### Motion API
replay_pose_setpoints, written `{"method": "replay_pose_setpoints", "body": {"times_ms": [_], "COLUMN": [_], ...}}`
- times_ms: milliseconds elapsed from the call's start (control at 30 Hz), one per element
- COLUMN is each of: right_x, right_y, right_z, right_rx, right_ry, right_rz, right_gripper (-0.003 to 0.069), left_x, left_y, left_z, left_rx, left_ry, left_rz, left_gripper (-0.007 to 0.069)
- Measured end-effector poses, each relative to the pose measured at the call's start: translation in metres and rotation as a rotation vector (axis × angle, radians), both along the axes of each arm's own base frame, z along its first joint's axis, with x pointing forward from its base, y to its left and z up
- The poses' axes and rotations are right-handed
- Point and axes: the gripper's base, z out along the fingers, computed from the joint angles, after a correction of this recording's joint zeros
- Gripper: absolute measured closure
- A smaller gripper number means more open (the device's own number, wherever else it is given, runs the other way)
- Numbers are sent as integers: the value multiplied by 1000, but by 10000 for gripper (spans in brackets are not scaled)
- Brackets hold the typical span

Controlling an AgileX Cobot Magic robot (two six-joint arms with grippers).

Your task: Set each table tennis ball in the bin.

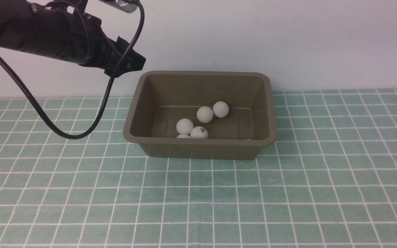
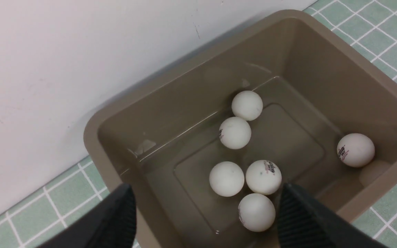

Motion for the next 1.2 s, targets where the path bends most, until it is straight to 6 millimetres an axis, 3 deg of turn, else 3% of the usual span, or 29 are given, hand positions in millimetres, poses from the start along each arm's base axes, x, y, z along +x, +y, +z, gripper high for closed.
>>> {"method": "replay_pose_setpoints", "body": {"times_ms": [100, 200, 333, 367, 500, 600, 967, 1200], "right_x": [-35, -62, -82, -90, -111, -126, -150, -149], "right_y": [-11, -23, -30, -32, -32, -31, -34, -34], "right_z": [10, -3, -41, -60, -98, -138, -221, -243], "right_rx": [-30, -82, -99, -93, -40, 4, 27, 14], "right_ry": [-13, 19, 63, 53, -7, -27, -67, -3], "right_rz": [-75, -164, -220, -226, -216, -208, -218, -219], "right_gripper": [81, 81, 81, 81, 81, 81, 103, 111], "left_x": [0, -2, -6, -7, -8, -8, -7, -7], "left_y": [0, -1, -3, -4, -5, -6, -7, -11], "left_z": [-1, -2, -4, -4, -4, -3, -2, 3], "left_rx": [1, 1, 0, 0, -11, -37, -73, -142], "left_ry": [4, 25, 64, 72, 83, 85, 86, 64], "left_rz": [-5, -23, -56, -64, -72, -69, -65, -77], "left_gripper": [132, 132, 132, 132, 132, 132, 132, 132]}}
